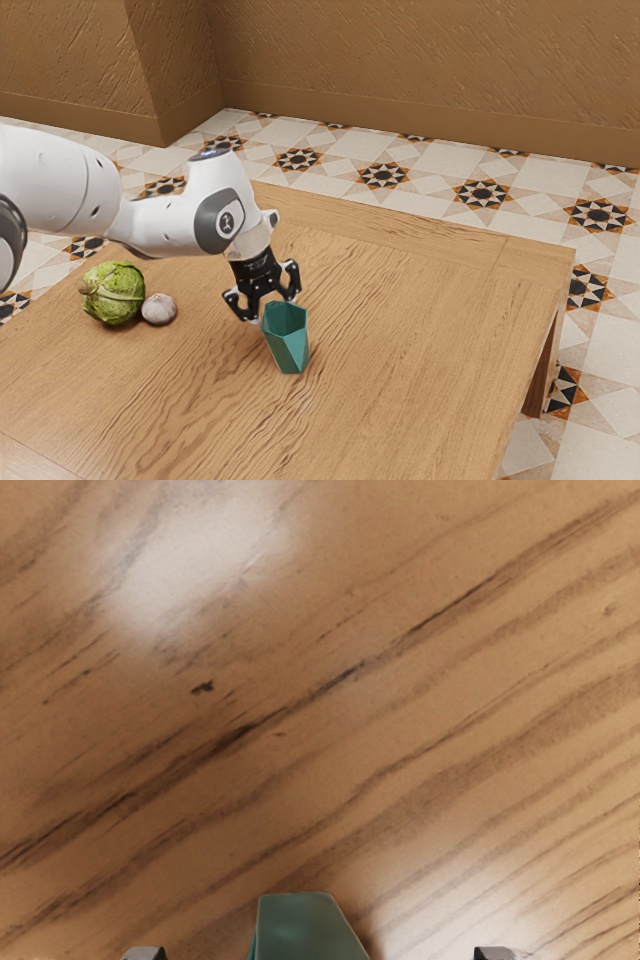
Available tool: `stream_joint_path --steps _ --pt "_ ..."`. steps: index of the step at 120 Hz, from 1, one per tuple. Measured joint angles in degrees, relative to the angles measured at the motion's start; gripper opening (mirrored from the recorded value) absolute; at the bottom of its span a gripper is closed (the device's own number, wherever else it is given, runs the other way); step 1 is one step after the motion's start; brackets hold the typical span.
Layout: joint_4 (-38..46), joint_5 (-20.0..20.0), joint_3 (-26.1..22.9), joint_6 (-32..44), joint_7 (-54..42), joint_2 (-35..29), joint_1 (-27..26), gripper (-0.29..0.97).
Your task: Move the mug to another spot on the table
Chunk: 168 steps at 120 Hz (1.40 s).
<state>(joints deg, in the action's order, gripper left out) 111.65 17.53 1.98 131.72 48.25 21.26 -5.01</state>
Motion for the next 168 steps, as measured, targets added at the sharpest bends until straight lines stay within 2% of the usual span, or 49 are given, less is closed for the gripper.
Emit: stream_joint_path --steps 19,44,80,104,130,168 --pt "0.00 1.08 0.01 0.11 -0.24 -0.01 0.00 0.20" --pt "0.00 2.22 -0.03 0.00 -0.07 -0.14 0.00 0.11" --pt "-1.68 8.65 0.38 -5.61 0.01 -1.65 0.02 0.01" --pt "-2.25 13.00 4.47 -11.76 -0.60 -2.56 2.24 -0.04" --pt "-3.17 14.64 10.01 -16.59 -1.87 -2.51 3.20 -0.07" --pt "-3.26 15.18 10.58 -18.75 -4.44 -0.99 5.52 -0.07"
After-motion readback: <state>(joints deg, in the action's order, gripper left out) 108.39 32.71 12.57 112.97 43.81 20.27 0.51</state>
